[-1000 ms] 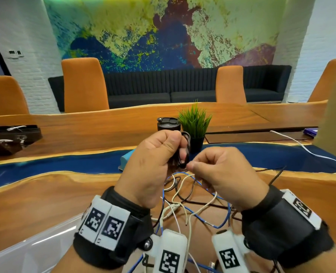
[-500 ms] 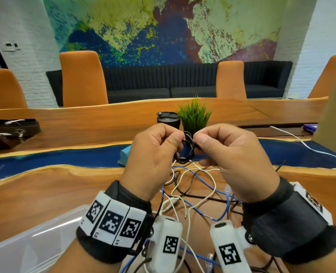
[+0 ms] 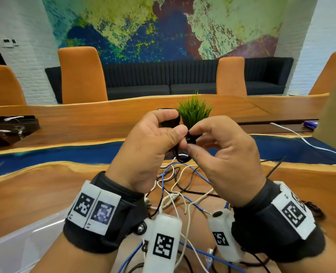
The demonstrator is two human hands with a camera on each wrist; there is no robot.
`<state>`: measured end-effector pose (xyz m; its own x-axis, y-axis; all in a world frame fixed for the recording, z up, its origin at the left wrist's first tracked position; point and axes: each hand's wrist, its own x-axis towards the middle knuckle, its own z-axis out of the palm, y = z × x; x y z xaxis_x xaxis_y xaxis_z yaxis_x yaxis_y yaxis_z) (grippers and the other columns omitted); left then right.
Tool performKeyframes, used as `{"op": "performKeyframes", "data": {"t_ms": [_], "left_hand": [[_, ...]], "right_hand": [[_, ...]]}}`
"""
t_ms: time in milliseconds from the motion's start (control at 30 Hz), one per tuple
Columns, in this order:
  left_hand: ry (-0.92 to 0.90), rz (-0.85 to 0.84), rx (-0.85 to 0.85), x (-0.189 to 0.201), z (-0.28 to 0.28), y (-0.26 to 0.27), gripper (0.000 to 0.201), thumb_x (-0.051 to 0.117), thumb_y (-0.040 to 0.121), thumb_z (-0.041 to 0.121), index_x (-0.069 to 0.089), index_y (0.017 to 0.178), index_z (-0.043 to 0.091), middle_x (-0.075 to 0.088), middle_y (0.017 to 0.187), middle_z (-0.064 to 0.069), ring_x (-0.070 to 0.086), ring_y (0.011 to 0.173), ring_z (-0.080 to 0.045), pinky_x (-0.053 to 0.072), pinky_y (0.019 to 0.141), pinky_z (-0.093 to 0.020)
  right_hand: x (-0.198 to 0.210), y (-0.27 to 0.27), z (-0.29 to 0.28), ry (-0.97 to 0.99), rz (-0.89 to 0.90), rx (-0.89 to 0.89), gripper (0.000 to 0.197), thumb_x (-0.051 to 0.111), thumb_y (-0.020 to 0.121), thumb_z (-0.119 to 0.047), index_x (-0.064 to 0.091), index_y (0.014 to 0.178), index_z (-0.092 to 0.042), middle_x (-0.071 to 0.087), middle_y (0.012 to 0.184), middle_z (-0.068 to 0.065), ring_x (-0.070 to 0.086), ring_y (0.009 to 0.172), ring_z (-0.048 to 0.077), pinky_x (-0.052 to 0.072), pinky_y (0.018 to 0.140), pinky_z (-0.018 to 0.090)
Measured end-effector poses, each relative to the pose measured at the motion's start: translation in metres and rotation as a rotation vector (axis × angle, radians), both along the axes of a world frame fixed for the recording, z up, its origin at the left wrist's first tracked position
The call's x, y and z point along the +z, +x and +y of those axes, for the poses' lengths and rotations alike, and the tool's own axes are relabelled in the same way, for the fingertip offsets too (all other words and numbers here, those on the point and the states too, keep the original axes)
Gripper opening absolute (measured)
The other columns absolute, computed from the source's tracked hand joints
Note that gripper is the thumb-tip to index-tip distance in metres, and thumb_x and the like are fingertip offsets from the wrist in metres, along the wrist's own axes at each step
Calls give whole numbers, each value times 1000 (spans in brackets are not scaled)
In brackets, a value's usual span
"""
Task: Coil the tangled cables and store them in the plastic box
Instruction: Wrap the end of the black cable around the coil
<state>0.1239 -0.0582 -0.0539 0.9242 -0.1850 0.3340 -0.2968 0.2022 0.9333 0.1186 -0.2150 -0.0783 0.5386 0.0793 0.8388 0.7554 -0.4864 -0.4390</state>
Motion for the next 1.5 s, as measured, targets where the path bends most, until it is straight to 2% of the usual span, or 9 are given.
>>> {"op": "performKeyframes", "data": {"t_ms": [400,567,733,933,1033,1133,1233,1367,1500], "left_hand": [[-8,78,3,1,4,1,31,68,88,12,57,117,17,69,70,0,65,62,-8,49,66,-27],[128,-159,80,-4,0,1,25,63,92,2,54,112,14,64,63,1,63,64,-12,51,61,-24],[250,-336,109,-6,-3,2,16,64,92,3,60,102,14,68,75,-7,67,71,-13,54,67,-23],[366,-399,107,-8,-1,0,5,67,91,7,65,94,11,72,80,-9,72,74,-20,61,71,-34],[440,-380,66,-8,3,2,8,70,89,9,66,94,14,74,81,-8,73,77,-19,61,72,-35],[588,-399,81,-8,8,4,18,77,84,11,66,95,20,74,80,4,70,76,-5,56,68,-20],[671,-430,126,-7,13,6,14,76,86,15,67,95,22,72,81,7,68,75,-4,54,66,-20],[587,-331,-66,-5,19,6,8,63,93,15,60,100,18,73,80,2,68,76,-10,53,69,-26],[280,-278,-199,-7,14,5,24,57,90,8,57,113,15,68,78,-14,66,79,-20,53,75,-29]], "right_hand": [[-6,2,4,13,-18,23,15,75,81,-18,66,92,-13,58,91,0,61,82,19,54,68,37],[1,5,-6,0,351,169,9,74,74,-29,67,77,-24,65,90,2,63,87,20,54,75,48],[9,2,-3,450,726,513,13,63,64,-11,61,56,-21,59,75,6,55,70,22,47,61,31],[11,-2,-4,791,959,748,13,53,67,-12,63,60,-15,61,66,2,65,69,16,52,74,45],[13,-1,-4,695,931,614,11,57,71,-11,65,63,-13,62,67,5,65,69,21,58,65,41],[12,0,-10,218,611,196,15,62,85,-10,64,71,-14,68,66,3,66,66,25,60,64,44],[13,0,-18,-210,272,-62,8,64,88,-23,64,80,-24,65,68,-6,62,67,11,52,61,34],[17,0,-24,-123,204,50,3,68,87,-18,70,88,-16,64,66,-7,62,61,12,53,58,29],[19,-4,-13,268,587,322,13,62,89,3,71,89,-6,71,71,13,68,60,18,61,62,37]]}}
